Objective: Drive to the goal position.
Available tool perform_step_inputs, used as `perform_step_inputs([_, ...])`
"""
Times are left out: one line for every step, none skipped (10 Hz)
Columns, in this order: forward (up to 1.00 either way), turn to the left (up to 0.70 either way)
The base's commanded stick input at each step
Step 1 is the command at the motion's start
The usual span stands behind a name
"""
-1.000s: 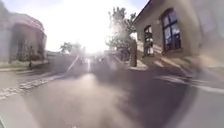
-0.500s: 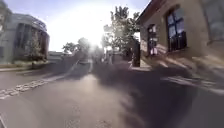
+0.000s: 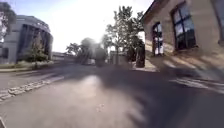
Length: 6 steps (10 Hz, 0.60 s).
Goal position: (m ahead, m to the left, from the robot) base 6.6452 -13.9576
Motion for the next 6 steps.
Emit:
perform_step_inputs([0.7,0.0])
perform_step_inputs([0.7,0.02])
perform_step_inputs([0.7,0.09])
perform_step_inputs([0.7,0.12])
perform_step_inputs([0.7,0.07])
perform_step_inputs([0.7,0.03])
